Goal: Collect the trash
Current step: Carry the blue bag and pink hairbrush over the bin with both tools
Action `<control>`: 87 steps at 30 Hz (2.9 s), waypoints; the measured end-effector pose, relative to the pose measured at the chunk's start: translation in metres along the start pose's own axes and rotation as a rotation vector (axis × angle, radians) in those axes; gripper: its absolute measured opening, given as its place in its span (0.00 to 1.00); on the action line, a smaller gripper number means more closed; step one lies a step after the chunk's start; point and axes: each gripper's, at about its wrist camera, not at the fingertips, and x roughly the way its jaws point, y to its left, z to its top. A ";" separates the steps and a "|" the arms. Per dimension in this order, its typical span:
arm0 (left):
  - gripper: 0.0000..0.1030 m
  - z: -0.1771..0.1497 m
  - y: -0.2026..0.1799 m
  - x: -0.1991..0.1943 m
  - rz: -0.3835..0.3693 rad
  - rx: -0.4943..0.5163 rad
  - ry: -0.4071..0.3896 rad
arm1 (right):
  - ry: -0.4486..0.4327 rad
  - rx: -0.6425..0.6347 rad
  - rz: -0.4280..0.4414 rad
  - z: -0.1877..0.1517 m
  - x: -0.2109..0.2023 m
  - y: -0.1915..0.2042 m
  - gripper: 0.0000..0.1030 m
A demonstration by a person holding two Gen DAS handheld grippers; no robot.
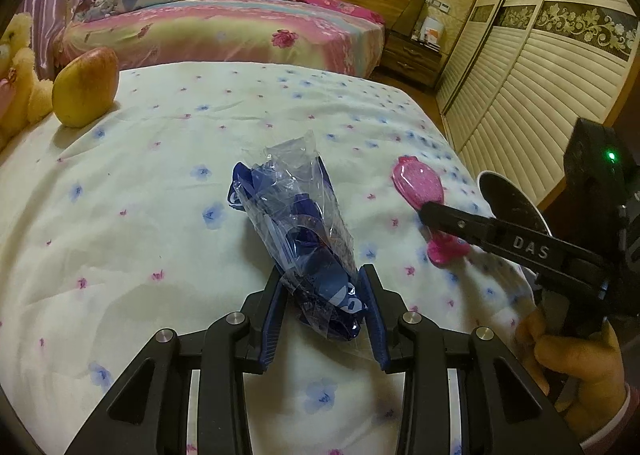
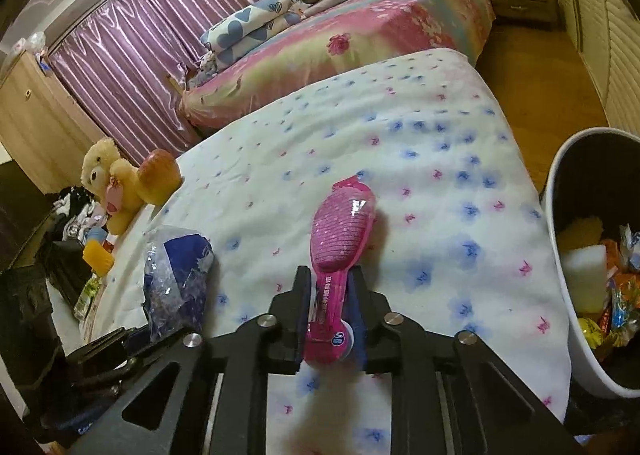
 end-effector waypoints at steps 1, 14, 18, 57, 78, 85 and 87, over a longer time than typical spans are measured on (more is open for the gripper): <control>0.34 0.000 -0.001 -0.001 0.000 0.001 -0.001 | -0.003 -0.005 -0.005 0.000 0.000 0.001 0.20; 0.34 -0.002 -0.025 -0.002 -0.052 0.060 0.000 | -0.087 0.008 -0.009 -0.010 -0.037 -0.007 0.04; 0.34 -0.003 -0.041 0.002 -0.076 0.093 0.007 | -0.116 0.035 -0.013 -0.015 -0.056 -0.018 0.04; 0.34 -0.001 -0.151 0.030 -0.161 0.325 0.024 | -0.258 0.213 -0.127 -0.054 -0.151 -0.100 0.04; 0.34 0.009 -0.177 0.048 -0.170 0.374 0.031 | -0.272 0.243 -0.152 -0.046 -0.157 -0.124 0.04; 0.34 0.014 -0.186 0.057 -0.171 0.385 0.035 | -0.270 0.245 -0.159 -0.040 -0.157 -0.131 0.04; 0.34 0.015 -0.189 0.060 -0.168 0.390 0.036 | -0.268 0.246 -0.161 -0.038 -0.157 -0.133 0.04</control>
